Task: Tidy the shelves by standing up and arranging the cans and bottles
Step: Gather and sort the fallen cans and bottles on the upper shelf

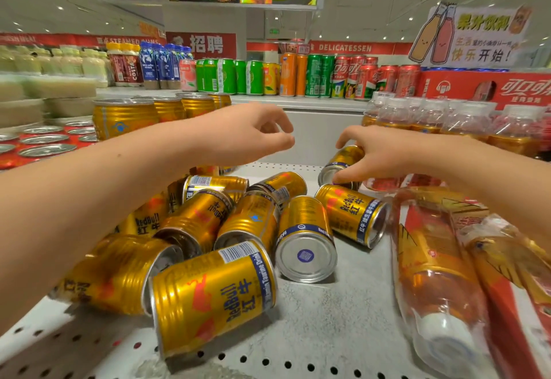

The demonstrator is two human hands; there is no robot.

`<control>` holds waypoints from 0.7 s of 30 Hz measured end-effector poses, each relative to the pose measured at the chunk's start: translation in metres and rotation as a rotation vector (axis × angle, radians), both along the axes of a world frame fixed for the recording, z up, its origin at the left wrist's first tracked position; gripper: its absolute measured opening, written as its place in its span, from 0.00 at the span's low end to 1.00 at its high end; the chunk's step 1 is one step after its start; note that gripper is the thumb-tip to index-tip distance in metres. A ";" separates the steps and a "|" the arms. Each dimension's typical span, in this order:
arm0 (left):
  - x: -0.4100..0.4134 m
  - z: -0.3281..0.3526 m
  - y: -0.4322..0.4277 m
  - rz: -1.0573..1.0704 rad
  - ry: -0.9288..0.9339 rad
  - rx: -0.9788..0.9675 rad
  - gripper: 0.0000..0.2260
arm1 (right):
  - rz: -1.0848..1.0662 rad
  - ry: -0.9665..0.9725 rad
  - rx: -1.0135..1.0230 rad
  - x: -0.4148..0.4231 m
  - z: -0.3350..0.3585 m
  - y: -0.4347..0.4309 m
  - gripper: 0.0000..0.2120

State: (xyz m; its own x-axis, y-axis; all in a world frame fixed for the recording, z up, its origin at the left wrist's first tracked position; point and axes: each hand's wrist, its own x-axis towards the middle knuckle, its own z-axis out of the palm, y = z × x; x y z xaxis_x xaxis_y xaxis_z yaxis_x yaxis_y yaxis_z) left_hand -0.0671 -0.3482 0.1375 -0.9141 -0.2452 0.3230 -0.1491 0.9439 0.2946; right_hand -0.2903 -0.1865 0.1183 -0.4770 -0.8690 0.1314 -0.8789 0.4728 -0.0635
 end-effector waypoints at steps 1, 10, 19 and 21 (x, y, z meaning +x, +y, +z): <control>0.002 0.002 0.005 0.004 0.024 0.007 0.18 | 0.008 0.034 -0.030 0.004 0.006 0.004 0.34; 0.035 -0.001 0.068 0.045 0.115 0.000 0.13 | 0.034 0.090 -0.256 0.060 0.054 0.070 0.28; 0.088 -0.043 0.129 0.142 0.398 0.027 0.04 | 0.084 -0.002 -0.215 0.157 0.034 0.116 0.26; 0.101 -0.053 0.140 0.130 0.404 0.025 0.04 | 0.091 0.015 -0.209 0.175 0.027 0.123 0.26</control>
